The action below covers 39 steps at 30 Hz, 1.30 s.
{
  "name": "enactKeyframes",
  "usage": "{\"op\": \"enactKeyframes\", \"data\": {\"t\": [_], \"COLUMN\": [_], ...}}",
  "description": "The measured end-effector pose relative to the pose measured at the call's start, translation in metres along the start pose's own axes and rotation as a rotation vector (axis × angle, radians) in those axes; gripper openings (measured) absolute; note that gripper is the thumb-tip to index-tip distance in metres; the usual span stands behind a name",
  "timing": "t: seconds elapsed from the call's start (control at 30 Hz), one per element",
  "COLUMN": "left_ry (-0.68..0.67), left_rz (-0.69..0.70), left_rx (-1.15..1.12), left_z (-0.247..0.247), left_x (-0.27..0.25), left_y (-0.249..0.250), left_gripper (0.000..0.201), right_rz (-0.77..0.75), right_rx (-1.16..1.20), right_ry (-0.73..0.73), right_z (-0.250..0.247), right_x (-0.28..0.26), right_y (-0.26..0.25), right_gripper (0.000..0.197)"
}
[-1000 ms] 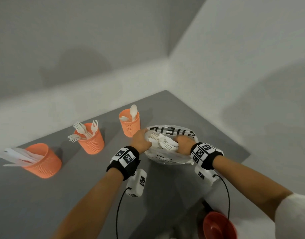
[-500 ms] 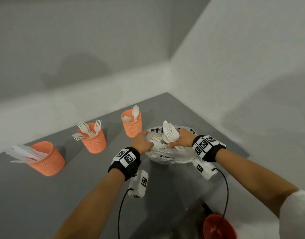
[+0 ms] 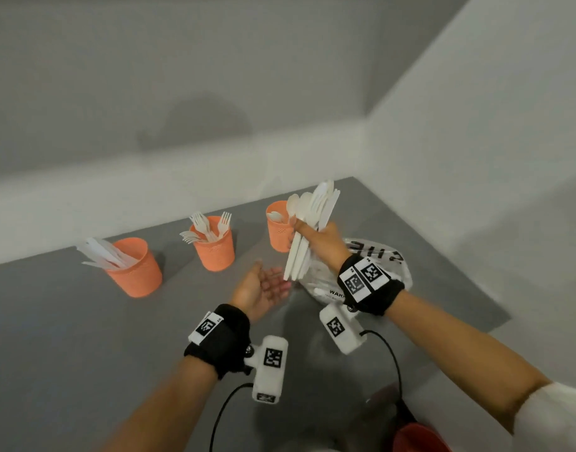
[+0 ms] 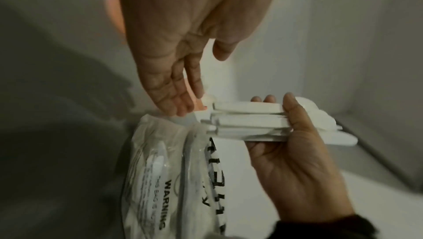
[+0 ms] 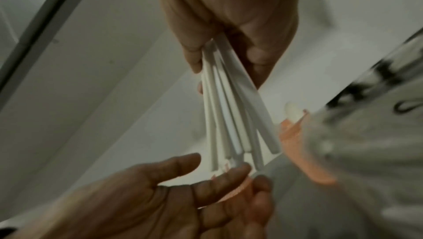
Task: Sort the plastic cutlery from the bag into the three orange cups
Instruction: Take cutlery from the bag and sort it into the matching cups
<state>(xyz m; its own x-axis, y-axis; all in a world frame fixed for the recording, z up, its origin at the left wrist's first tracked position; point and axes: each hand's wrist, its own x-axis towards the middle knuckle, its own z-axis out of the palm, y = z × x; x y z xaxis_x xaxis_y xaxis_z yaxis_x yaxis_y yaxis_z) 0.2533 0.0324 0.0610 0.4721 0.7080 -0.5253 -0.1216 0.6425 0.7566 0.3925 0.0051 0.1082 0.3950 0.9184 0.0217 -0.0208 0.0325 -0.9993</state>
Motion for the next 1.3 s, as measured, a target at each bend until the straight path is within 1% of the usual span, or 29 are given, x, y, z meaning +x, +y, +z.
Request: {"op": "enactKeyframes", "data": {"t": [0.03, 0.07, 0.1, 0.17, 0.2, 0.23, 0.27, 0.3, 0.33, 0.37, 0.4, 0.5, 0.57, 0.63, 0.7, 0.73, 0.77, 0.83, 0.87, 0.93, 0.97, 1.0, 1.07, 1.13, 1.2, 1.23, 1.3], "left_ry": [-0.003, 0.0, -0.004, -0.023, -0.022, -0.009, 0.008, 0.016, 0.008, -0.016, -0.049, -0.108, -0.072, -0.005, 0.063, 0.084, 0.084, 0.026, -0.018, -0.085, -0.101, -0.114, -0.116, -0.114, -0.121, -0.101, -0.005], "left_rz": [-0.041, -0.062, -0.068, -0.057, -0.042, -0.018, 0.008, 0.036, 0.056, 0.066, 0.068, 0.035, 0.019, 0.034, 0.058, 0.081, 0.101, 0.114, 0.108, 0.07, 0.05, 0.037, 0.044, 0.042, 0.022, 0.014, 0.037], "left_rx": [-0.047, -0.101, -0.165, -0.28, -0.284, -0.23, -0.143, -0.059, -0.005, 0.028, 0.05, 0.159, 0.291, 0.381, 0.405, 0.414, 0.428, 0.423, 0.389, 0.297, 0.27, 0.258, 0.303, 0.429, 0.548, 0.606, 0.726], "left_z": [-0.006, -0.012, -0.016, -0.021, -0.023, -0.025, -0.029, -0.035, -0.042, -0.049, -0.056, -0.067, -0.069, -0.07, -0.072, -0.073, -0.074, -0.073, -0.072, -0.07, -0.068, -0.068, -0.068, -0.071, -0.077, -0.08, -0.085], "left_x": [-0.004, -0.007, -0.01, -0.017, -0.02, -0.022, -0.024, -0.026, -0.028, -0.03, -0.033, -0.044, -0.045, -0.044, -0.043, -0.041, -0.041, -0.043, -0.045, -0.048, -0.05, -0.051, -0.053, -0.053, -0.053, -0.053, -0.054], "left_y": [-0.004, -0.005, -0.006, -0.004, -0.003, -0.002, -0.003, -0.004, -0.005, -0.007, -0.008, -0.007, -0.006, -0.007, -0.007, -0.007, -0.007, -0.004, -0.002, 0.002, 0.004, 0.006, 0.008, 0.01, 0.013, 0.016, 0.023], "left_gripper": [0.05, 0.054, 0.057, 0.056, 0.054, 0.053, 0.054, 0.057, 0.06, 0.06, 0.055, 0.021, 0.013, 0.009, 0.012, 0.015, 0.018, 0.023, 0.023, 0.026, 0.027, 0.027, 0.022, 0.014, 0.018, 0.02, 0.025], "right_rz": [-0.007, -0.002, 0.02, 0.065, 0.081, 0.088, 0.099, 0.111, 0.122, 0.14, 0.157, 0.193, 0.217, 0.221, 0.235, 0.242, 0.248, 0.284, 0.319, 0.427, 0.485, 0.531, 0.578, 0.573, 0.549, 0.535, 0.476], "right_rx": [0.028, 0.065, 0.089, 0.093, 0.101, 0.118, 0.136, 0.146, 0.162, 0.155, 0.139, 0.053, 0.034, 0.058, 0.087, 0.109, 0.131, 0.18, 0.216, 0.268, 0.285, 0.303, 0.305, 0.224, 0.203, 0.219, 0.192], "right_ry": [0.006, 0.01, 0.017, 0.01, -0.004, -0.019, -0.02, -0.027, -0.037, -0.044, -0.056, -0.106, -0.13, -0.148, -0.182, -0.213, -0.252, -0.366, -0.451, -0.651, -0.723, -0.75, -0.72, -0.632, -0.483, -0.393, -0.247], "right_z": [0.013, 0.026, 0.038, 0.06, 0.069, 0.077, 0.084, 0.09, 0.094, 0.097, 0.099, 0.106, 0.112, 0.119, 0.125, 0.126, 0.126, 0.122, 0.119, 0.114, 0.113, 0.113, 0.115, 0.117, 0.119, 0.118, 0.116], "right_x": [-0.002, -0.004, -0.007, -0.015, -0.017, -0.018, -0.017, -0.015, -0.014, -0.013, -0.013, -0.016, -0.019, -0.022, -0.022, -0.022, -0.021, -0.017, -0.017, -0.018, -0.02, -0.022, -0.022, -0.02, -0.016, -0.012, -0.005], "right_y": [0.006, 0.013, 0.018, 0.028, 0.032, 0.034, 0.037, 0.038, 0.037, 0.037, 0.037, 0.041, 0.046, 0.047, 0.046, 0.043, 0.041, 0.037, 0.036, 0.035, 0.034, 0.035, 0.037, 0.039, 0.045, 0.048, 0.054], "right_gripper": [0.012, 0.017, 0.017, 0.003, 0.003, 0.001, 0.005, 0.005, 0.001, 0.009, 0.014, 0.023, 0.024, 0.019, 0.01, 0.005, 0.004, 0.005, 0.005, 0.011, 0.014, 0.014, 0.014, 0.013, 0.009, 0.01, 0.011]}}
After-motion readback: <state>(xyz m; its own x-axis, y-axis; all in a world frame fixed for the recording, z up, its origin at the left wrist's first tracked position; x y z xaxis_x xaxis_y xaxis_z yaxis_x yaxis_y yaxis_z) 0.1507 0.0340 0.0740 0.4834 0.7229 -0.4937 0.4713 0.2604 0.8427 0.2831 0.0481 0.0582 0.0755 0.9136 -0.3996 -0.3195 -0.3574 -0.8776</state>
